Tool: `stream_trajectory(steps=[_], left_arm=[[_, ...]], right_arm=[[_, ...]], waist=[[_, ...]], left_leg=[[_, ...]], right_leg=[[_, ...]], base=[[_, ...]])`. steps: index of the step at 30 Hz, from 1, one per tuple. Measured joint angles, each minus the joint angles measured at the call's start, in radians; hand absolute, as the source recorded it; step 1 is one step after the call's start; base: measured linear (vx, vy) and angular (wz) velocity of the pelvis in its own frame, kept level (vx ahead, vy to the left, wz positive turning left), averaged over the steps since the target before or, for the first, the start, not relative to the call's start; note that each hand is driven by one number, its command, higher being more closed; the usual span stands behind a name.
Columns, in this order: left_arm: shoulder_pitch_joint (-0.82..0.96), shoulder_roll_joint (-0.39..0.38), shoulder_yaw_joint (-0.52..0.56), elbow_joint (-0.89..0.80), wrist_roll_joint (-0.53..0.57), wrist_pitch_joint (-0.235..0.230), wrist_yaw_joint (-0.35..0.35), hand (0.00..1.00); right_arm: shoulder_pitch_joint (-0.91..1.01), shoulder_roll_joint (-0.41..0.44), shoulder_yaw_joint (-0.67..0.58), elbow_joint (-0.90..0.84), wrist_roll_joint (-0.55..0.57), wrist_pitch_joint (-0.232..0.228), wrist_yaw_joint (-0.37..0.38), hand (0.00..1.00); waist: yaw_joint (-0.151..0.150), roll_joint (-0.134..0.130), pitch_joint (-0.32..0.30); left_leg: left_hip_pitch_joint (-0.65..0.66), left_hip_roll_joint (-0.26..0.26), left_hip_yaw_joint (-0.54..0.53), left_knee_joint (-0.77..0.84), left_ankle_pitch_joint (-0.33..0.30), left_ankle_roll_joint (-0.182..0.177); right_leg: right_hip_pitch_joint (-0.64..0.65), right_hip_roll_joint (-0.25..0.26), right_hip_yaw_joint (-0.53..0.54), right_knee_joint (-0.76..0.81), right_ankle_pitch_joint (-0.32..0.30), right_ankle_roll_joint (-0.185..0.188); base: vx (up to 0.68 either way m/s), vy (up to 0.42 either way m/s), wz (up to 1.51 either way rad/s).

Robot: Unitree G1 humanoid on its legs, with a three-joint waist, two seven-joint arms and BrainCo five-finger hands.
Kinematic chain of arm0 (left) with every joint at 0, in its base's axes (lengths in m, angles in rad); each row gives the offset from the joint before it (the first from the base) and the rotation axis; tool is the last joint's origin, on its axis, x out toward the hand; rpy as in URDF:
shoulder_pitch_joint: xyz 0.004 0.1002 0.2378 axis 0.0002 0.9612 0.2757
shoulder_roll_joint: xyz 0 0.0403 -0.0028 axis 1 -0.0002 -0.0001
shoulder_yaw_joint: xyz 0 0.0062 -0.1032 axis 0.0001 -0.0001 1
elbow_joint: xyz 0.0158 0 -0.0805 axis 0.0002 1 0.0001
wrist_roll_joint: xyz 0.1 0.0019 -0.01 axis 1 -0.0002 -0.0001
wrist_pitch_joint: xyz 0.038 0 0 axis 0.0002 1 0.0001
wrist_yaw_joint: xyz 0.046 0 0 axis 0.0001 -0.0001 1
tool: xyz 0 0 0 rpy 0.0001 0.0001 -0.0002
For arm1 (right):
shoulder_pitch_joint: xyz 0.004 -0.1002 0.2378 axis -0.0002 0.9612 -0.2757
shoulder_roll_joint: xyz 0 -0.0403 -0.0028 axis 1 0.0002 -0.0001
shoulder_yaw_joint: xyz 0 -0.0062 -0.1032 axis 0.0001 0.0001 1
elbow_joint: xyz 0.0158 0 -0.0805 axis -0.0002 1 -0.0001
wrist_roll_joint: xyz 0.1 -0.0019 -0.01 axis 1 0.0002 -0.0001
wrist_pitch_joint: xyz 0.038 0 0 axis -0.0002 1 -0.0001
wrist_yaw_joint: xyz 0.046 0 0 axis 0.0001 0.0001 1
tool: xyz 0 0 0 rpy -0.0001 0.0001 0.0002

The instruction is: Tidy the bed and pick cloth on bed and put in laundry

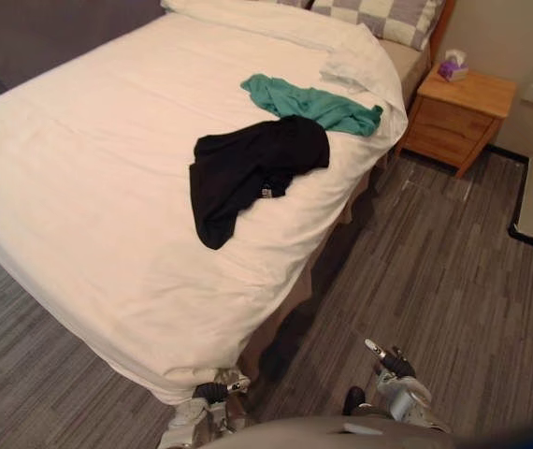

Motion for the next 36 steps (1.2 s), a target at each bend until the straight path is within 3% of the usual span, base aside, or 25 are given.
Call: stream_trajectory(steps=[2, 4, 5, 6, 8, 10, 11, 12, 14, 17, 20, 22, 25, 27, 31, 32, 36], left_arm=[[-0.003, 0.003, 0.002, 0.003, -0.001, 0.001, 0.0, 0.0], [-0.005, 0.019, 0.003, 0.003, -0.005, 0.003, -0.001, 0.0], [0.012, 0.024, 0.003, 0.004, -0.02, 0.003, -0.001, 0.0], [0.029, 0.024, -0.016, 0.011, -0.027, -0.001, -0.008, 0.0], [0.067, 0.02, -0.048, 0.039, -0.033, -0.025, -0.024, 0.0], [0.072, 0.011, -0.067, 0.072, -0.052, -0.057, -0.039, 0.0], [0.085, 0.009, -0.073, 0.091, -0.081, -0.068, -0.046, 0.0], [0.089, 0.014, -0.075, 0.096, -0.083, -0.073, -0.05, 0.0], [0.075, 0.029, -0.116, 0.11, -0.078, -0.092, -0.094, 0.0], [0.055, 0.046, -0.134, 0.108, -0.07, -0.114, -0.114, 0.0], [0.019, 0.022, -0.152, 0.093, -0.08, -0.121, -0.11, 0.0], [0.005, -0.004, -0.151, 0.069, -0.079, -0.121, -0.11, 0.0], [0.002, -0.023, -0.148, 0.04, -0.078, -0.12, -0.11, 0.0], [0.003, -0.011, -0.112, 0.032, -0.08, -0.105, -0.093, 0.0], [0.01, -0.015, -0.069, 0.033, -0.078, -0.071, -0.066, 0.0], [-0.027, -0.045, 0.006, 0.043, 0.009, 0.05, -0.044, 0.0], [-0.026, -0.045, 0.007, 0.043, 0.009, 0.05, -0.044, 0.0]], right_arm=[[-0.012, -0.012, 0.025, 0.002, 0.0, 0.005, -0.02, 0.0], [-0.047, -0.019, 0.048, 0.031, 0.009, 0.013, -0.049, 0.0], [-0.058, -0.034, 0.066, 0.05, 0.02, 0.024, -0.062, 0.0], [-0.093, -0.053, 0.081, 0.077, 0.02, 0.035, -0.066, 0.0], [-0.101, -0.058, 0.087, 0.093, 0.019, 0.039, -0.068, 0.0], [-0.095, -0.052, 0.106, 0.111, 0.017, 0.04, -0.067, 0.0], [-0.085, -0.049, 0.117, 0.095, -0.007, 0.037, -0.07, 0.0], [-0.082, -0.045, 0.12, 0.092, -0.015, 0.035, -0.07, 0.0], [-0.059, -0.039, 0.117, 0.095, -0.035, 0.003, -0.084, 0.0], [-0.056, -0.039, 0.099, 0.091, -0.042, -0.031, -0.099, 0.0], [-0.044, -0.044, 0.057, 0.064, -0.059, -0.034, -0.111, 0.0], [-0.037, -0.043, 0.04, 0.065, -0.048, -0.032, -0.124, 0.0], [-0.023, -0.033, 0.037, 0.068, 0.001, -0.029, -0.138, 0.0], [-0.027, -0.009, 0.031, 0.073, 0.032, -0.012, -0.135, 0.0], [-0.027, -0.006, 0.03, 0.069, 0.061, 0.011, -0.125, 0.0], [-0.052, -0.007, 0.041, 0.106, 0.108, 0.125, -0.097, 0.0], [-0.047, -0.008, 0.041, 0.107, 0.108, 0.124, -0.097, 0.0]], waist=[[0.0, 0.0, 0.005], [0.004, 0.0, 0.017], [0.015, 0.003, 0.018], [0.037, 0.032, 0.019], [0.049, 0.069, 0.014], [0.069, 0.122, 0.008], [0.059, 0.122, 0.006], [0.05, 0.108, 0.005], [0.038, 0.112, 0.001], [0.021, 0.083, 0.003], [-0.015, 0.083, 0.003], [-0.012, 0.073, 0.005], [-0.001, 0.061, -0.005], [0.019, 0.025, 0.004], [0.017, 0.017, -0.013], [0.026, 0.014, -0.05], [0.026, 0.012, -0.049]], left_leg=[[-0.003, 0.007, -0.001, 0.031, -0.004, 0.003], [-0.039, 0.01, -0.153, 0.133, -0.006, 0.013], [-0.071, -0.022, -0.335, 0.16, -0.035, 0.037], [-0.053, -0.076, -0.499, 0.12, -0.084, 0.061], [-0.013, -0.109, -0.602, 0.051, -0.132, 0.083], [0.014, -0.093, -0.647, -0.029, -0.242, 0.098], [0.029, -0.087, -0.62, -0.028, -0.249, 0.107], [0.038, -0.097, -0.618, -0.029, -0.249, 0.107], [0.072, -0.117, -0.616, -0.02, -0.214, 0.102], [0.074, -0.176, -0.638, -0.006, -0.148, 0.116], [0.071, -0.187, -0.685, -0.009, -0.143, 0.118], [0.071, -0.183, -0.705, -0.016, -0.145, 0.115], [0.071, -0.164, -0.719, -0.051, -0.181, 0.113], [0.069, -0.155, -0.711, -0.045, -0.197, 0.093], [0.072, -0.138, -0.711, -0.046, -0.211, 0.068], [0.084, -0.138, -0.769, -0.029, -0.199, 0.035], [0.083, -0.138, -0.768, -0.031, -0.2, 0.034]], right_leg=[[-0.013, 0.003, 0.034, 0.0, -0.005, -0.004], [-0.025, 0.002, 0.099, 0.0, -0.016, 0.001], [-0.046, 0.008, 0.162, 0.0, -0.003, -0.003], [-0.079, 0.027, 0.247, 0.0, 0.006, -0.004], [-0.12, 0.076, 0.298, 0.0, 0.01, -0.006], [-0.166, 0.125, 0.295, 0.016, 0.011, -0.025], [-0.187, 0.143, 0.241, 0.153, -0.002, -0.058], [-0.177, 0.146, 0.238, 0.166, -0.032, -0.065], [-0.143, 0.176, 0.302, 0.096, 0.016, -0.065], [-0.2, 0.141, 0.332, 0.193, -0.013, -0.061], [-0.198, 0.117, 0.307, 0.193, -0.021, -0.057], [-0.167, 0.105, 0.268, 0.138, -0.015, -0.049], [-0.118, 0.114, 0.224, 0.022, 0.048, -0.045], [-0.111, 0.119, 0.225, 0.002, 0.062, -0.044], [-0.11, 0.131, 0.221, 0.002, 0.059, -0.049], [-0.08, 0.121, 0.2, 0.001, 0.05, -0.049], [-0.082, 0.121, 0.2, 0.002, 0.05, -0.049]], base=[[-0.06, -0.041, -0.58], [-0.14, -0.071, -0.87], [-0.16, 0.014, -1.55], [-0.11, 0.053, -1.66], [-0.06, 0.083, -1.57], [-0.1, 0.114, -1.77], [-0.02, 0.119, -1.38], [0.1, 0.14, -1.18], [0.11, 0.132, -0.93], [0.03, 0.039, -0.73], [0.0, 0.017, 0.08], [-0.08, 0.006, 0.48], [-0.07, 0.012, 0.32], [-0.11, -0.018, -0.04], [-0.02, -0.008, -0.04], [0.0, 0.0, 0.0], [0.0, 0.0, 0.0]])
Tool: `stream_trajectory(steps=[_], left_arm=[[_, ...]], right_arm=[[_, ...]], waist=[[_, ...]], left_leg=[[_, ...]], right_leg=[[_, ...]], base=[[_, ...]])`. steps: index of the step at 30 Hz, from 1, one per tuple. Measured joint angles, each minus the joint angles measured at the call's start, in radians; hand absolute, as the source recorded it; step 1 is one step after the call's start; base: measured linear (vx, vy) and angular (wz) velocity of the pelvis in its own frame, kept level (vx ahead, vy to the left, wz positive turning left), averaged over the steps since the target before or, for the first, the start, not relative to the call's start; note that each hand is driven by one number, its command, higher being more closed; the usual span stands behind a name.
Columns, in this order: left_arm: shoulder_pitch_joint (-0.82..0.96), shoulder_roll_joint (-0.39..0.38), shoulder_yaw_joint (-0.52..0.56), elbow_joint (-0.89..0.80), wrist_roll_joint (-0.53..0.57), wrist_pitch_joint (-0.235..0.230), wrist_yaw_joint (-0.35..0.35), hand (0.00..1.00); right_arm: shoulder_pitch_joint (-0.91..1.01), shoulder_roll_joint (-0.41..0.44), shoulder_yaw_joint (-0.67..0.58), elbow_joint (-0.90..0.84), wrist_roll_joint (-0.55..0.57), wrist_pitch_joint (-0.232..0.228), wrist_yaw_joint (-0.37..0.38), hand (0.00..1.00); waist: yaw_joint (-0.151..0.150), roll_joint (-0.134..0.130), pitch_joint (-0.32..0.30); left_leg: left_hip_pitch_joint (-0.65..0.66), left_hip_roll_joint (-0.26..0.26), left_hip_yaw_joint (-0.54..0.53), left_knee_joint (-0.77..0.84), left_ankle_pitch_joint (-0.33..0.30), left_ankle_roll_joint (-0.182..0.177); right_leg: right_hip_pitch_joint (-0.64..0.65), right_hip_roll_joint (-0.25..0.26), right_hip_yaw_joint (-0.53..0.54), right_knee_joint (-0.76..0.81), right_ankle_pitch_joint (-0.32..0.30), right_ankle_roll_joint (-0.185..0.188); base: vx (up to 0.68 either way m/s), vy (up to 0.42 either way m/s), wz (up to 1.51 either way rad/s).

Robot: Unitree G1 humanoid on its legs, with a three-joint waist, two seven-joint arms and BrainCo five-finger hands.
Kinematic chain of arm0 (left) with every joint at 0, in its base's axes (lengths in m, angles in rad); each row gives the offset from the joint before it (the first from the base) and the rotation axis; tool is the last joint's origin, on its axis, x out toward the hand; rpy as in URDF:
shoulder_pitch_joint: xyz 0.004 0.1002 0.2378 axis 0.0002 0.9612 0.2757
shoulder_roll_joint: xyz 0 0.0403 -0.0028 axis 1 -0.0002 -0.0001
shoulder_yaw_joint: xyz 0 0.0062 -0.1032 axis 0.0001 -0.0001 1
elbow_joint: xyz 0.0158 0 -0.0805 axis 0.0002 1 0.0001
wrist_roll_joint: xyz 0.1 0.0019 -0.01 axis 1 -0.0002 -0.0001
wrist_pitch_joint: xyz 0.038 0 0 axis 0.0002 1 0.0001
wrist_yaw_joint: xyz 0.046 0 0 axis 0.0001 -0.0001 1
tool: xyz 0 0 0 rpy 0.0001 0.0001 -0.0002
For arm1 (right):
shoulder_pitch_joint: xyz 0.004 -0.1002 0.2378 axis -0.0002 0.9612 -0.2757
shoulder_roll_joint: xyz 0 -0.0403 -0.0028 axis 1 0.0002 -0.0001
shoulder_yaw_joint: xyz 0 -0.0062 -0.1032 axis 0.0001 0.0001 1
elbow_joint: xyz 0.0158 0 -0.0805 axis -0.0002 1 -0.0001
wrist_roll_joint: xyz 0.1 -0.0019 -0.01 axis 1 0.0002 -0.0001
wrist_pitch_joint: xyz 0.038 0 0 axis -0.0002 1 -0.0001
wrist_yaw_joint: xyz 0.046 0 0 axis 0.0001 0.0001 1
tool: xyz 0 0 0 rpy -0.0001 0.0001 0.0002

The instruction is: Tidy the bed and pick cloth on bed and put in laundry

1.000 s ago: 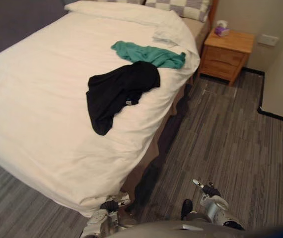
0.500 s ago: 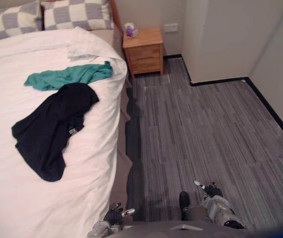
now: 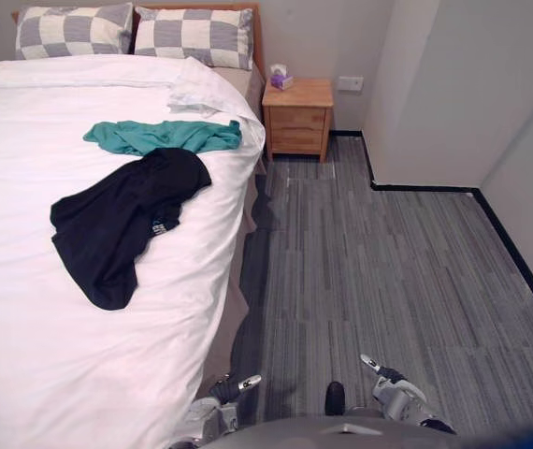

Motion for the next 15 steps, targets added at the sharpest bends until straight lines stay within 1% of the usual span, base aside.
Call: stream_trajectory(steps=[1, 2, 3, 5, 6, 7, 8, 9, 10, 11, 12, 13, 14, 15], left_arm=[[0.0, -0.001, 0.008, -0.001, -0.001, 0.0, 0.0, 0.0], [0.001, -0.001, 0.016, -0.003, -0.005, -0.001, 0.003, 0.0], [0.008, -0.003, 0.04, -0.011, -0.042, -0.004, 0.005, 0.0], [0.017, -0.003, 0.059, -0.021, -0.083, -0.016, 0.006, 0.0], [0.024, -0.003, 0.075, -0.026, -0.105, -0.023, 0.006, 0.0], [0.04, -0.003, 0.085, -0.04, -0.13, -0.036, 0.003, 0.0], [0.041, -0.003, 0.085, -0.053, -0.131, -0.045, 0.0, 0.0], [0.047, -0.003, 0.085, -0.061, -0.129, -0.063, -0.001, 0.0], [0.056, -0.002, 0.086, -0.067, -0.122, -0.097, 0.0, 0.0], [0.06, -0.002, 0.088, -0.07, -0.11, -0.117, 0.001, 0.0], [0.068, -0.002, 0.09, -0.071, -0.082, -0.156, 0.0, 0.0], [0.075, -0.002, 0.101, -0.072, -0.067, -0.176, -0.001, 0.0], [0.076, -0.002, 0.11, -0.072, -0.056, -0.178, 0.0, 0.0], [0.075, -0.003, 0.113, -0.072, -0.032, -0.179, -0.001, 0.0]], right_arm=[[0.008, -0.003, 0.0, -0.005, 0.0, -0.006, 0.005, 0.0], [0.018, -0.005, 0.0, -0.017, -0.001, -0.02, 0.021, 0.0], [0.049, -0.006, 0.001, -0.059, -0.007, -0.051, 0.056, 0.0], [0.086, -0.009, 0.0, -0.106, -0.012, -0.091, 0.101, 0.0], [0.111, -0.011, -0.003, -0.129, -0.013, -0.119, 0.131, 0.0], [0.152, -0.017, -0.023, -0.151, -0.038, -0.161, 0.178, 0.0], [0.174, -0.023, -0.036, -0.159, -0.055, -0.181, 0.2, 0.0], [0.208, -0.03, -0.05, -0.166, -0.069, -0.209, 0.236, 0.0], [0.266, -0.031, -0.082, -0.167, -0.091, -0.247, 0.285, 0.0], [0.281, -0.026, -0.101, -0.172, -0.09, -0.27, 0.311, 0.0], [0.296, -0.029, -0.119, -0.171, -0.104, -0.304, 0.349, 0.0], [0.307, -0.027, -0.119, -0.171, -0.14, -0.322, 0.371, 0.0], [0.309, -0.023, -0.119, -0.171, -0.164, -0.327, 0.383, 0.0], [0.311, -0.019, -0.123, -0.172, -0.184, -0.333, 0.396, 0.0]], waist=[[-0.003, -0.009, 0.005], [-0.005, -0.012, 0.003], [-0.005, -0.015, 0.002], [-0.012, -0.022, 0.006], [-0.02, -0.027, 0.011], [-0.029, -0.032, 0.014], [-0.03, -0.035, 0.015], [-0.03, -0.039, 0.019], [-0.031, -0.033, 0.027], [-0.031, -0.036, 0.029], [-0.029, -0.035, 0.043], [-0.027, -0.037, 0.047], [-0.028, -0.037, 0.048], [-0.034, -0.036, 0.048]], left_leg=[[-0.007, 0.002, 0.01, -0.005, -0.001, -0.002], [-0.016, 0.004, 0.025, -0.009, -0.002, -0.003], [-0.031, 0.009, 0.059, -0.009, -0.001, -0.001], [-0.051, 0.018, 0.121, 0.008, 0.001, 0.003], [-0.057, 0.03, 0.186, 0.016, -0.002, 0.007], [-0.066, 0.066, 0.289, 0.033, -0.01, 0.015], [-0.068, 0.081, 0.336, 0.039, -0.012, 0.013], [-0.068, 0.098, 0.39, 0.041, -0.013, 0.01], [-0.07, 0.115, 0.461, 0.04, -0.011, 0.004], [-0.07, 0.118, 0.487, 0.04, -0.007, -0.003], [-0.07, 0.119, 0.521, 0.038, -0.006, -0.004], [-0.069, 0.126, 0.55, 0.038, -0.011, -0.012], [-0.066, 0.132, 0.565, 0.038, -0.015, -0.019], [-0.061, 0.144, 0.583, 0.038, -0.021, -0.033]], right_leg=[[-0.007, -0.001, -0.001, 0.001, 0.0, 0.0], [-0.017, -0.003, -0.004, 0.002, 0.001, 0.001], [-0.033, -0.005, -0.009, 0.007, 0.002, 0.003], [-0.042, -0.011, -0.026, 0.007, 0.003, 0.003], [-0.041, -0.014, -0.035, 0.012, 0.002, 0.003], [-0.057, -0.016, -0.045, 0.047, -0.016, 0.003], [-0.067, -0.018, -0.048, 0.065, -0.026, 0.003], [-0.08, -0.022, -0.054, 0.087, -0.038, 0.004], [-0.105, -0.028, -0.056, 0.118, -0.052, 0.006], [-0.118, -0.032, -0.059, 0.137, -0.06, 0.005], [-0.145, -0.041, -0.086, 0.173, -0.075, -0.003], [-0.171, -0.048, -0.111, 0.213, -0.089, -0.013], [-0.187, -0.045, -0.116, 0.247, -0.109, -0.015], [-0.203, -0.034, -0.125, 0.287, -0.142, -0.014]], base=[[0.0, 0.0, 0.0], [0.0, 0.017, -0.08], [0.0, 0.017, -0.13], [0.0, 0.015, -0.06], [-0.04, 0.037, 0.16], [-0.03, 0.018, 0.17], [-0.02, 0.005, 0.11], [0.0, 0.0, 0.0], [0.04, 0.017, -0.09], [0.03, 0.038, -0.37], [0.02, 0.035, -0.63], [0.07, 0.04, -0.74], [0.14, -0.003, -0.66], [0.25, -0.039, -0.66]])
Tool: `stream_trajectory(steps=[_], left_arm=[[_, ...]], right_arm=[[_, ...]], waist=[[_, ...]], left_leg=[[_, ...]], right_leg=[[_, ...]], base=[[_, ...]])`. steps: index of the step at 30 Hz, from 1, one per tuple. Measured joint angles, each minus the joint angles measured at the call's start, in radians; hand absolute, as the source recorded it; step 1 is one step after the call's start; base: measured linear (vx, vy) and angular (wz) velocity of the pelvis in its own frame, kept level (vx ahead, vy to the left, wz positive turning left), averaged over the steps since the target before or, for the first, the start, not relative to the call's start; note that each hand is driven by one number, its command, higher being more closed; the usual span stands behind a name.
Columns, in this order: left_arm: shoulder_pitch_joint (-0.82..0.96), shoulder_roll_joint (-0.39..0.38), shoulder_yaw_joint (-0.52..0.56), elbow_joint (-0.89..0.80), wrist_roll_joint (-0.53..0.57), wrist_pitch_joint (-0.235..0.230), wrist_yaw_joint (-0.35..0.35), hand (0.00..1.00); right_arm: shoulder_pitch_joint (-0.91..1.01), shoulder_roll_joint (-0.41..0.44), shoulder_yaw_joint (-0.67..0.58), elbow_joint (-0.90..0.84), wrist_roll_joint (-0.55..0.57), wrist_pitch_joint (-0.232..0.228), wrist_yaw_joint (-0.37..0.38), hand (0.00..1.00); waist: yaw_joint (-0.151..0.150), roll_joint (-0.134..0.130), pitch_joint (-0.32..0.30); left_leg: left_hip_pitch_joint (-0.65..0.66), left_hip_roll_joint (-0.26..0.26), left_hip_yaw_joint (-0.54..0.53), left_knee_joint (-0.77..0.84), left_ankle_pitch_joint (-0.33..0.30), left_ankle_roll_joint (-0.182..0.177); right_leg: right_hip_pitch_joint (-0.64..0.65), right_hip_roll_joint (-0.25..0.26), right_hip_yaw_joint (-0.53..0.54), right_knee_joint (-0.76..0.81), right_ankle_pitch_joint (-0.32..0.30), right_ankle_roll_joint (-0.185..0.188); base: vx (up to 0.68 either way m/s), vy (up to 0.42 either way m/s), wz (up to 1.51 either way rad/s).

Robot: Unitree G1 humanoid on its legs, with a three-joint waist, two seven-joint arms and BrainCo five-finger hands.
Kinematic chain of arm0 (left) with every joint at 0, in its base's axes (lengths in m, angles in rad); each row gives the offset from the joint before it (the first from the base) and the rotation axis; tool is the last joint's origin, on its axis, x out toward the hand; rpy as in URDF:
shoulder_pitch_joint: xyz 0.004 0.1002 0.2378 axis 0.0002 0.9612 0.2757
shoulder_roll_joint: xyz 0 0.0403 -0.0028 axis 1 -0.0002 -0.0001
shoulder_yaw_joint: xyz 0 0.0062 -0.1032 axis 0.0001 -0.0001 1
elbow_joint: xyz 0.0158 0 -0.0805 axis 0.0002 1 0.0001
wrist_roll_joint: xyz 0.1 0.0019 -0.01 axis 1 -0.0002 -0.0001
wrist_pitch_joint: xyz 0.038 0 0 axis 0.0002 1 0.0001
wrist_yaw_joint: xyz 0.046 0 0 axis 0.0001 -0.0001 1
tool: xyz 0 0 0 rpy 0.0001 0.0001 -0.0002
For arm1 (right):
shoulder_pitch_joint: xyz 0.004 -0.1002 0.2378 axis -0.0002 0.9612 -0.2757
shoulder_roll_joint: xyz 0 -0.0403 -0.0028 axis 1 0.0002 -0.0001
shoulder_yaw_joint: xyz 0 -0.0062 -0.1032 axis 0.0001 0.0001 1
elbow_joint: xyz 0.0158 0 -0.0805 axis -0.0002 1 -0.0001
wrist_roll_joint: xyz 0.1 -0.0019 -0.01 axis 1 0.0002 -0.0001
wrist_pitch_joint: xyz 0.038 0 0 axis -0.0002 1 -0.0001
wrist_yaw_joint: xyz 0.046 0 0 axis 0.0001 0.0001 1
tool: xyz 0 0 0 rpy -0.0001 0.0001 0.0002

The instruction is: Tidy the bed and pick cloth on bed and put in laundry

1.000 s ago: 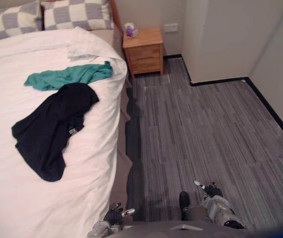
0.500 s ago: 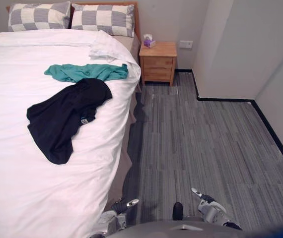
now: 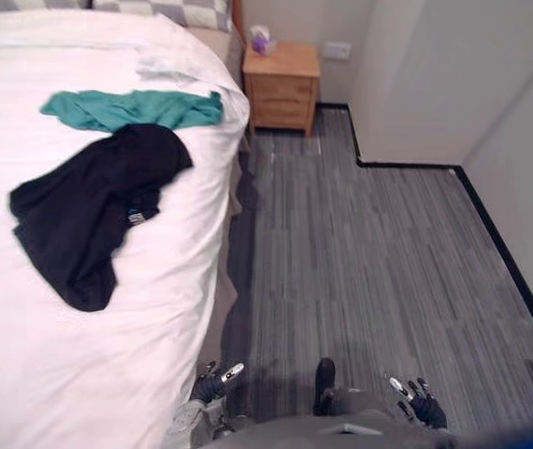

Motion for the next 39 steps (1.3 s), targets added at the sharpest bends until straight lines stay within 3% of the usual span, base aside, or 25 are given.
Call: stream_trajectory(steps=[1, 3, 4, 5, 6, 7, 8, 9, 12, 15, 16, 19, 20, 21, 22, 24, 25, 27, 29, 31, 33, 35, 36, 37, 39], left_arm=[[0.005, -0.001, 0.0, -0.018, 0.002, -0.001, -0.001, 0.0], [-0.001, 0.004, -0.001, -0.029, -0.001, -0.008, 0.001, 0.0], [-0.01, -0.006, -0.007, -0.056, -0.002, -0.009, 0.002, 0.0], [-0.018, -0.016, -0.008, -0.074, -0.004, -0.01, 0.001, 0.0], [-0.021, -0.022, -0.008, -0.082, -0.005, -0.01, 0.0, 0.0], [-0.019, -0.035, -0.008, -0.1, -0.005, -0.01, -0.001, 0.0], [-0.017, -0.044, -0.008, -0.104, -0.005, -0.008, -0.005, 0.0], [-0.018, -0.04, -0.008, -0.105, -0.005, -0.008, -0.007, 0.0], [-0.008, -0.034, -0.007, -0.108, -0.012, -0.006, -0.006, 0.0], [-0.005, -0.03, -0.007, -0.115, -0.05, -0.005, 0.001, 0.0], [-0.005, -0.026, -0.007, -0.117, -0.06, -0.005, 0.002, 0.0], [-0.006, -0.027, -0.008, -0.116, -0.101, 0.003, 0.018, 0.0], [-0.006, -0.026, -0.008, -0.114, -0.11, 0.005, 0.019, 0.0], [-0.004, -0.021, -0.007, -0.109, -0.128, 0.007, 0.023, 0.0], [-0.003, -0.009, -0.009, -0.099, -0.137, 0.01, 0.023, 0.0], [-0.002, 0.003, -0.015, -0.094, -0.138, 0.013, 0.027, 0.0], [-0.002, 0.022, -0.031, -0.08, -0.137, 0.016, 0.027, 0.0], [-0.001, 0.041, -0.04, -0.053, -0.134, 0.018, 0.018, 0.0], [0.002, 0.048, -0.039, -0.028, -0.123, 0.027, 0.009, 0.0], [-0.002, 0.044, -0.039, -0.016, -0.121, 0.033, 0.009, 0.0], [-0.016, 0.044, -0.039, -0.015, -0.128, 0.04, 0.017, 0.0], [-0.045, 0.028, -0.038, -0.015, -0.135, 0.059, 0.016, 0.0], [-0.05, 0.025, -0.036, -0.017, -0.135, 0.059, 0.015, 0.0], [-0.051, 0.017, -0.033, -0.018, -0.133, 0.058, 0.015, 0.0], [-0.051, 0.0, -0.024, -0.019, -0.123, 0.055, 0.016, 0.0]], right_arm=[[-0.001, 0.005, -0.007, -0.015, -0.025, 0.0, 0.009, 0.0], [-0.003, 0.023, -0.019, -0.037, -0.025, -0.001, 0.027, 0.0], [-0.016, 0.023, -0.029, -0.038, -0.025, -0.001, 0.038, 0.0], [-0.021, 0.018, -0.03, -0.039, -0.025, -0.001, 0.039, 0.0], [-0.029, 0.014, -0.029, -0.043, -0.025, -0.001, 0.04, 0.0], [-0.035, 0.014, -0.026, -0.058, -0.025, -0.002, 0.039, 0.0], [-0.055, 0.012, -0.026, -0.06, -0.025, -0.003, 0.038, 0.0], [-0.072, 0.014, -0.026, -0.052, -0.025, -0.003, 0.038, 0.0], [-0.08, 0.027, -0.03, -0.04, -0.063, -0.022, 0.043, 0.0], [-0.076, 0.035, -0.043, -0.029, -0.09, -0.021, 0.044, 0.0], [-0.075, 0.04, -0.059, -0.018, -0.104, -0.021, 0.044, 0.0], [-0.067, 0.041, -0.074, 0.009, -0.144, -0.016, 0.044, 0.0], [-0.066, 0.043, -0.074, 0.011, -0.146, -0.011, 0.042, 0.0], [-0.061, 0.048, -0.075, 0.019, -0.154, -0.003, 0.038, 0.0], [-0.072, 0.06, -0.081, 0.024, -0.177, 0.008, 0.03, 0.0], [-0.083, 0.085, -0.116, 0.027, -0.197, 0.032, 0.028, 0.0], [-0.086, 0.097, -0.171, 0.048, -0.215, 0.05, 0.019, 0.0], [-0.093, 0.088, -0.203, 0.065, -0.22, 0.06, 0.008, 0.0], [-0.093, 0.066, -0.213, 0.066, -0.214, 0.066, 0.007, 0.0], [-0.094, 0.058, -0.214, 0.06, -0.196, 0.057, 0.018, 0.0], [-0.086, 0.064, -0.216, 0.061, -0.167, 0.043, 0.033, 0.0], [-0.068, 0.065, -0.231, 0.058, -0.121, 0.024, 0.038, 0.0], [-0.064, 0.067, -0.231, 0.056, -0.104, 0.018, 0.038, 0.0], [-0.055, 0.073, -0.228, 0.052, -0.082, 0.008, 0.038, 0.0], [-0.053, 0.078, -0.224, 0.051, -0.058, -0.011, 0.043, 0.0]], waist=[[-0.002, -0.005, 0.001], [-0.001, -0.013, 0.006], [0.001, -0.009, 0.008], [0.004, -0.003, 0.018], [0.007, 0.004, 0.027], [0.012, 0.021, 0.041], [0.03, 0.045, 0.044], [0.034, 0.046, 0.048], [0.058, 0.03, 0.051], [0.061, 0.018, 0.054], [0.06, 0.011, 0.057], [0.062, 0.01, 0.055], [0.065, 0.01, 0.054], [0.068, 0.003, 0.043], [0.067, -0.017, 0.011], [0.065, -0.034, -0.001], [0.059, -0.05, -0.012], [0.059, -0.056, -0.015], [0.05, -0.06, -0.016], [0.026, -0.046, -0.011], [0.008, -0.04, -0.007], [0.001, -0.019, 0.005], [-0.001, -0.016, 0.006], [-0.005, -0.014, 0.007], [-0.009, -0.009, 0.011]], left_leg=[[0.011, 0.018, 0.031, 0.036, 0.007, -0.035], [-0.062, 0.059, 0.039, 0.235, 0.019, -0.037], [-0.139, 0.094, 0.01, 0.418, 0.067, 0.015], [-0.205, 0.122, -0.044, 0.574, 0.154, 0.071], [-0.25, 0.133, -0.098, 0.67, 0.241, 0.079], [-0.319, 0.132, -0.199, 0.804, 0.303, 0.052], [-0.373, 0.108, -0.26, 0.871, 0.226, 0.038], [-0.405, 0.085, -0.282, 0.885, 0.185, 0.033], [-0.469, 0.016, -0.255, 0.734, 0.092, 0.036], [-0.474, -0.024, -0.183, 0.409, 0.091, 0.029], [-0.473, -0.036, -0.138, 0.287, 0.12, 0.025], [-0.468, -0.038, -0.025, 0.131, 0.221, 0.042], [-0.461, -0.036, -0.007, 0.131, 0.253, 0.068], [-0.443, -0.046, 0.024, 0.142, 0.275, 0.122], [-0.429, -0.089, 0.029, 0.136, 0.223, 0.152], [-0.393, -0.124, 0.024, 0.127, 0.191, 0.175], [-0.354, -0.152, 0.002, 0.131, 0.158, 0.19], [-0.299, -0.177, -0.03, 0.127, 0.116, 0.187], [-0.185, -0.198, -0.064, 0.083, 0.095, 0.182], [-0.102, -0.201, -0.098, 0.025, 0.093, 0.178], [-0.038, -0.201, -0.14, -0.024, 0.086, 0.166], [0.037, -0.185, -0.185, -0.055, 0.067, 0.133], [0.049, -0.18, -0.2, -0.058, 0.06, 0.12], [0.069, -0.169, -0.209, -0.058, 0.042, 0.093], [0.105, -0.15, -0.227, -0.052, -0.016, 0.079]], right_leg=[[-0.005, 0.004, -0.01, 0.041, -0.044, -0.003], [0.002, 0.004, -0.002, 0.055, -0.07, -0.011], [0.011, 0.0, 0.001, 0.059, -0.085, -0.024], [0.039, 0.006, 0.004, 0.061, -0.107, -0.031], [0.066, 0.009, 0.015, 0.057, -0.122, -0.038], [0.1, 0.025, 0.049, 0.05, -0.151, -0.06], [0.122, 0.039, 0.075, 0.047, -0.168, -0.069], [0.136, 0.039, 0.088, 0.042, -0.176, -0.072], [0.214, 0.035, 0.151, 0.007, -0.192, -0.06], [0.281, 0.016, 0.185, -0.014, -0.225, -0.027], [0.313, 0.0, 0.184, -0.033, -0.238, -0.005], [0.401, -0.041, 0.172, -0.069, -0.279, 0.062], [0.419, -0.05, 0.17, -0.071, -0.289, 0.073], [0.439, -0.071, 0.171, -0.068, -0.298, 0.084], [0.419, -0.104, 0.183, -0.009, -0.289, 0.081], [0.362, -0.137, 0.197, 0.167, -0.28, 0.098], [0.29, -0.161, 0.219, 0.402, -0.23, 0.177], [0.193, -0.161, 0.246, 0.684, -0.142, 0.265], [0.083, -0.182, 0.191, 0.924, -0.149, 0.232], [0.004, -0.175, 0.152, 0.938, -0.188, 0.178], [-0.072, -0.168, 0.112, 0.838, -0.234, 0.156], [-0.108, -0.155, 0.055, 0.54, -0.24, 0.113], [-0.113, -0.151, 0.046, 0.442, -0.222, 0.099], [-0.12, -0.146, 0.044, 0.265, -0.163, 0.084], [-0.133, -0.138, 0.057, 0.092, -0.082, 0.079]], base=[[0.25, -0.065, -0.64], [0.24, -0.149, -0.34], [0.3, -0.249, -0.04], [0.29, -0.195, -0.03], [0.3, -0.121, -0.18], [0.3, -0.045, -0.46], [0.3, -0.02, -0.59], [0.31, -0.048, -0.64], [0.37, -0.023, -0.65], [0.39, 0.072, -0.4], [0.44, 0.141, -0.1], [0.51, 0.253, 0.06], [0.51, 0.332, 0.04], [0.5, 0.336, 0.0], [0.51, 0.337, 0.03], [0.52, 0.327, 0.3], [0.62, 0.346, 0.55], [0.51, 0.228, 0.51], [0.47, 0.162, 0.42], [0.42, 0.102, 0.49], [0.39, 0.033, 0.66], [0.48, -0.06, 0.71], [0.49, -0.123, 0.78], [0.34, -0.127, 0.68], [0.5, -0.22, 0.64]])
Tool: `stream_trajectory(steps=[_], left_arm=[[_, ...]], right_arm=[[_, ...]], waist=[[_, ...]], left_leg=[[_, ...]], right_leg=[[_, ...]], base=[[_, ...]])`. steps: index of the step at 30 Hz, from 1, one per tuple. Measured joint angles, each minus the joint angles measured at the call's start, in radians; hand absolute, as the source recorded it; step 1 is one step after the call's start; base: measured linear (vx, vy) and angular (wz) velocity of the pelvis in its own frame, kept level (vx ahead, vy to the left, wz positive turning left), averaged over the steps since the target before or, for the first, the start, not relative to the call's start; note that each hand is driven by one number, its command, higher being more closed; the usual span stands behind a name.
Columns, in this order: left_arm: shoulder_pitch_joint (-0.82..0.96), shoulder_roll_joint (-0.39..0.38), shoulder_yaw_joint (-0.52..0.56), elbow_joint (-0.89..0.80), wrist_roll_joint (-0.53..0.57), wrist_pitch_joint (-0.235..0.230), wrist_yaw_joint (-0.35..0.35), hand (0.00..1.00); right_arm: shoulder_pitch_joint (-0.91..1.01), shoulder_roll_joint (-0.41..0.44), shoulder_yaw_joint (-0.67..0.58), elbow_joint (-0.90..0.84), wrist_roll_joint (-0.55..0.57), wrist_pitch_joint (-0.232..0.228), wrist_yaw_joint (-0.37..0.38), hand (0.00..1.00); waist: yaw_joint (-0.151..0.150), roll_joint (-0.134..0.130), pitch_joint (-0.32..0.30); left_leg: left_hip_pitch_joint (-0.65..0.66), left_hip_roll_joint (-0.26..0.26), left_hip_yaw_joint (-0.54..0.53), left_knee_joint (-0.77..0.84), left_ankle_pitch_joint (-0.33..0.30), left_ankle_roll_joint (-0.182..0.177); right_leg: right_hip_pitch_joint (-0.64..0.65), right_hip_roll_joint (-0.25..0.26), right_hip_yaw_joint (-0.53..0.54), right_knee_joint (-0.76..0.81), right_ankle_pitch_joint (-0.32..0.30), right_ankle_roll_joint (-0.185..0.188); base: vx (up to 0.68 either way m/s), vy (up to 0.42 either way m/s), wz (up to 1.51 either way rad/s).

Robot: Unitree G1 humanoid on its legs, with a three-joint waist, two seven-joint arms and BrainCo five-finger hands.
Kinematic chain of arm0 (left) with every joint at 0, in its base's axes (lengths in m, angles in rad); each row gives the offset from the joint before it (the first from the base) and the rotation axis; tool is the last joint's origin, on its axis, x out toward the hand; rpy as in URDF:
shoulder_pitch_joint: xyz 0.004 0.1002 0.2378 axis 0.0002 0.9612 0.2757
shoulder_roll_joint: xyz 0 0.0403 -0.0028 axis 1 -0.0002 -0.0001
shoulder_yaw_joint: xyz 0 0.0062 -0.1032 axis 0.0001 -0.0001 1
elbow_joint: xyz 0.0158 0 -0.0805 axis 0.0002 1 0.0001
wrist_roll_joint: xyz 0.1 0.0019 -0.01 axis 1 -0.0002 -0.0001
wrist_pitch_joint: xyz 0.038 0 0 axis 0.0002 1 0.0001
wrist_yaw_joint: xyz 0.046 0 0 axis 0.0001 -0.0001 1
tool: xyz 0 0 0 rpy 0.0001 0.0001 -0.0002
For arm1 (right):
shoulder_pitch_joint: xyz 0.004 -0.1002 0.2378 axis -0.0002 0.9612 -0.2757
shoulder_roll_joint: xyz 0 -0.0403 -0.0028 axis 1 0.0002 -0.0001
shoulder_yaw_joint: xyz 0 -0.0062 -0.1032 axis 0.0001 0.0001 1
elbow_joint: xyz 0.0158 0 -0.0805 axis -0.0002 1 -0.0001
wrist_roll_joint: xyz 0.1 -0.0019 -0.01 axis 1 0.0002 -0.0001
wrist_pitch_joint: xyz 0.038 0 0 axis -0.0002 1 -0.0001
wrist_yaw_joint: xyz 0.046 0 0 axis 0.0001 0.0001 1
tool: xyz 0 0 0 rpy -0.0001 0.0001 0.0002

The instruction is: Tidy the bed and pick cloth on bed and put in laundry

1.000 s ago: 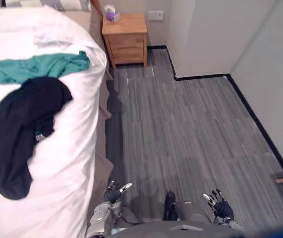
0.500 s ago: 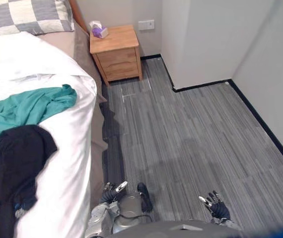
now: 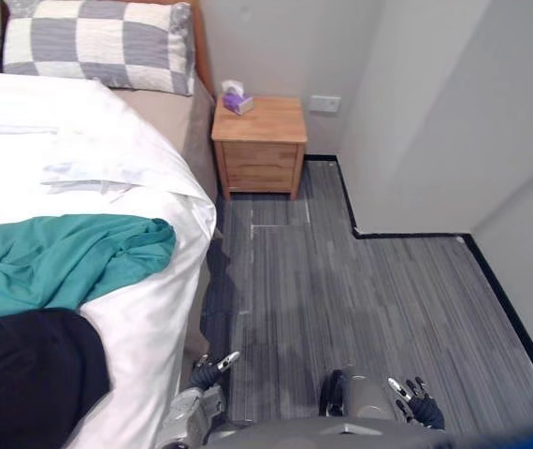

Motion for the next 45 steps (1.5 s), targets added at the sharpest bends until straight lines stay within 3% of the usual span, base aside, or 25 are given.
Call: stream_trajectory(steps=[2, 5, 8, 10, 11, 14, 16, 17, 19, 21, 22, 23, 24, 25, 26, 28, 29, 30, 33, 35, 36, 38, 40, 43, 45], left_arm=[[0.031, -0.03, 0.035, 0.003, 0.003, 0.0, 0.003, 0.0], [0.053, -0.046, 0.047, 0.004, 0.003, -0.003, 0.03, 0.0], [0.061, -0.065, 0.088, 0.005, -0.015, -0.006, 0.031, 0.0], [0.065, -0.072, 0.116, -0.002, -0.015, -0.02, 0.026, 0.0], [0.068, -0.069, 0.115, -0.024, -0.018, -0.031, 0.025, 0.0], [0.083, -0.064, 0.104, -0.09, -0.052, -0.045, 0.022, 0.0], [0.081, -0.069, 0.102, -0.089, -0.107, -0.047, 0.03, 0.0], [0.083, -0.072, 0.099, -0.091, -0.145, -0.05, 0.031, 0.0], [0.039, -0.052, 0.071, -0.097, -0.191, -0.059, 0.03, 0.0], [0.019, -0.069, 0.067, -0.116, -0.213, -0.066, 0.031, 0.0], [0.018, -0.074, 0.057, -0.11, -0.24, -0.066, 0.039, 0.0], [0.018, -0.064, 0.04, -0.105, -0.259, -0.065, 0.046, 0.0], [0.018, -0.056, 0.032, -0.103, -0.279, -0.061, 0.053, 0.0], [0.018, -0.05, 0.021, -0.099, -0.29, -0.06, 0.062, 0.0], [0.018, -0.042, -0.003, -0.078, -0.294, -0.06, 0.068, 0.0], [0.018, -0.036, -0.018, -0.042, -0.293, -0.06, 0.073, 0.0], [0.018, -0.036, -0.018, -0.041, -0.293, -0.06, 0.073, 0.0], [0.019, -0.035, -0.022, -0.014, -0.289, -0.061, 0.08, 0.0], [0.031, -0.026, -0.004, 0.008, -0.284, -0.06, 0.115, 0.0], [0.042, -0.012, 0.039, 0.001, -0.276, -0.059, 0.119, 0.0], [0.034, 0.0, 0.077, 0.026, -0.27, -0.048, 0.128, 0.0], [0.037, -0.048, 0.105, 0.015, -0.267, -0.049, 0.137, 0.0], [0.062, -0.085, 0.127, 0.011, -0.23, -0.065, 0.14, 0.0], [0.059, -0.095, 0.124, 0.001, -0.202, -0.071, 0.145, 0.0], [0.059, -0.081, 0.124, -0.011, -0.19, -0.087, 0.151, 0.0]], right_arm=[[-0.001, -0.017, 0.022, -0.006, 0.001, -0.012, 0.005, 0.0], [-0.047, -0.046, 0.053, -0.009, -0.004, -0.012, 0.012, 0.0], [-0.069, -0.053, 0.091, -0.024, -0.027, -0.006, 0.017, 0.0], [-0.068, -0.061, 0.116, -0.026, -0.055, -0.007, 0.016, 0.0], [-0.073, -0.061, 0.122, -0.02, -0.078, -0.006, 0.014, 0.0], [-0.085, -0.061, 0.13, 0.009, -0.078, 0.009, 0.034, 0.0], [-0.081, -0.067, 0.129, 0.004, -0.061, 0.015, 0.048, 0.0], [-0.074, -0.07, 0.128, -0.006, -0.061, 0.013, 0.058, 0.0], [-0.055, -0.045, 0.088, 0.009, -0.059, 0.013, 0.063, 0.0], [-0.067, -0.053, 0.065, 0.007, -0.04, 0.012, 0.071, 0.0], [-0.076, -0.053, 0.055, 0.005, -0.04, 0.012, 0.072, 0.0], [-0.092, -0.066, 0.052, 0.007, -0.041, 0.014, 0.072, 0.0], [-0.105, -0.07, 0.051, 0.012, -0.042, 0.016, 0.072, 0.0], [-0.125, -0.087, 0.055, 0.01, -0.042, 0.024, 0.07, 0.0], [-0.137, -0.1, 0.064, 0.008, -0.042, 0.036, 0.067, 0.0], [-0.14, -0.109, 0.065, 0.008, -0.041, 0.062, 0.049, 0.0], [-0.14, -0.109, 0.065, 0.008, -0.041, 0.062, 0.049, 0.0], [-0.119, -0.11, 0.078, 0.003, -0.035, 0.071, 0.029, 0.0], [-0.081, -0.087, 0.111, 0.002, -0.004, 0.07, 0.01, 0.0], [-0.052, -0.046, 0.122, -0.006, 0.032, 0.064, -0.005, 0.0], [-0.057, -0.019, 0.127, 0.012, 0.047, 0.061, -0.012, 0.0], [-0.051, -0.033, 0.133, -0.002, 0.051, 0.043, -0.012, 0.0], [-0.056, -0.069, 0.175, -0.005, 0.08, 0.029, -0.015, 0.0], [-0.059, -0.077, 0.213, -0.007, 0.099, 0.031, -0.03, 0.0], [-0.059, -0.069, 0.245, -0.008, 0.14, 0.031, -0.056, 0.0]], waist=[[-0.015, 0.018, 0.001], [-0.011, 0.053, 0.003], [-0.009, 0.086, 0.009], [0.016, 0.097, 0.027], [0.026, 0.087, 0.035], [0.052, 0.055, 0.033], [0.061, 0.054, 0.033], [0.052, 0.059, 0.028], [0.016, 0.01, 0.007], [0.024, -0.004, 0.003], [0.027, -0.01, 0.001], [0.032, -0.024, -0.007], [0.035, -0.032, -0.01], [0.044, -0.032, -0.013], [0.042, -0.027, -0.019], [0.015, -0.014, -0.013], [0.015, -0.014, -0.013], [0.002, 0.014, -0.007], [-0.017, 0.036, 0.002], [-0.009, -0.015, -0.015], [0.021, -0.022, -0.01], [0.01, 0.013, -0.011], [0.016, 0.053, -0.018], [0.018, 0.053, -0.019], [0.018, 0.032, -0.008]], left_leg=[[0.051, 0.034, -0.027, 0.005, -0.044, -0.038], [0.021, 0.102, -0.037, 0.163, 0.03, -0.085], [-0.173, 0.19, -0.111, 0.636, 0.29, -0.097], [-0.323, 0.273, -0.126, 0.961, 0.279, -0.088], [-0.399, 0.273, -0.135, 1.03, 0.244, -0.081], [-0.518, 0.193, -0.035, 0.809, 0.167, -0.085], [-0.515, 0.138, 0.125, 0.509, 0.213, -0.078], [-0.504, 0.114, 0.287, 0.345, 0.316, 0.023], [-0.454, 0.059, 0.514, 0.211, 0.307, 0.145], [-0.449, 0.035, 0.635, 0.166, 0.26, 0.238], [-0.429, 0.013, 0.628, 0.146, 0.197, 0.256], [-0.406, -0.001, 0.584, 0.14, 0.142, 0.225], [-0.398, -0.006, 0.564, 0.147, 0.124, 0.236], [-0.369, -0.014, 0.514, 0.141, 0.101, 0.218], [-0.345, -0.024, 0.446, 0.144, 0.089, 0.19], [-0.296, -0.032, 0.327, 0.141, 0.077, 0.169], [-0.294, -0.032, 0.326, 0.141, 0.077, 0.169], [-0.235, -0.017, 0.22, 0.12, 0.08, 0.137], [-0.16, 0.038, 0.027, 0.082, 0.102, 0.051], [-0.159, 0.039, -0.067, 0.08, 0.091, -0.018], [-0.163, 0.069, -0.129, 0.11, 0.076, -0.055], [-0.184, 0.1, -0.116, 0.096, 0.105, -0.054], [-0.158, 0.142, -0.115, 0.031, 0.13, -0.099], [-0.158, 0.158, -0.094, 0.002, 0.196, -0.106], [-0.178, 0.16, -0.044, 0.039, 0.231, -0.103]], right_leg=[[-0.016, 0.019, 0.025, 0.051, 0.11, -0.033], [-0.029, 0.06, 0.017, 0.19, -0.017, -0.095], [0.085, 0.123, 0.01, 0.162, -0.115, -0.116], [0.228, 0.171, 0.006, 0.101, -0.165, -0.134], [0.319, 0.17, -0.013, 0.052, -0.187, -0.132], [0.466, 0.132, -0.048, -0.057, -0.193, -0.107], [0.522, 0.109, -0.114, -0.088, -0.194, -0.09], [0.566, 0.122, -0.166, -0.104, -0.213, -0.058], [0.595, 0.091, -0.274, -0.093, -0.22, -0.037], [0.608, 0.107, -0.296, -0.099, -0.229, -0.021], [0.643, 0.126, -0.295, -0.103, -0.23, -0.02], [0.661, 0.13, -0.289, -0.061, -0.23, -0.019], [0.656, 0.117, -0.289, -0.004, -0.231, -0.018], [0.603, 0.083, -0.29, 0.192, -0.209, 0.014], [0.519, 0.033, -0.268, 0.439, -0.188, 0.028], [0.397, -0.005, -0.194, 0.689, -0.212, 0.012], [0.394, -0.005, -0.194, 0.691, -0.212, 0.011], [0.272, -0.028, -0.117, 0.749, -0.235, 0.0], [0.137, -0.033, 0.069, 0.551, -0.24, 0.006], [0.134, -0.029, 0.223, 0.222, -0.149, 0.048], [0.17, -0.016, 0.24, 0.115, -0.071, 0.059], [0.198, 0.024, 0.22, 0.113, -0.097, 0.06], [0.198, 0.056, 0.191, 0.152, -0.153, 0.019], [0.211, 0.063, 0.171, 0.16, -0.169, -0.004], [0.253, 0.044, 0.126, 0.133, -0.183, -0.011]], base=[[0.57, -0.283, 0.39], [0.57, -0.346, -0.14], [0.58, -0.336, -0.04], [0.54, -0.21, 0.01], [0.52, -0.191, 0.11], [0.46, -0.142, 0.09], [0.6, -0.068, 0.15], [0.53, -0.049, 0.87], [0.48, -0.023, 2.15], [0.49, 0.019, 1.8], [0.51, 0.012, 1.64], [0.44, -0.024, 1.38], [0.47, -0.082, 1.07], [0.48, -0.102, 1.02], [0.5, -0.107, 1.16], [0.48, -0.149, 1.42], [0.52, -0.218, 1.98], [0.49, -0.269, 1.9], [0.45, -0.414, 2.05], [0.47, -0.609, 1.74], [0.36, -0.477, 1.1], [0.25, -0.356, 0.85], [0.21, -0.262, 0.55], [0.18, -0.207, 0.46], [0.05, -0.129, 0.6]])
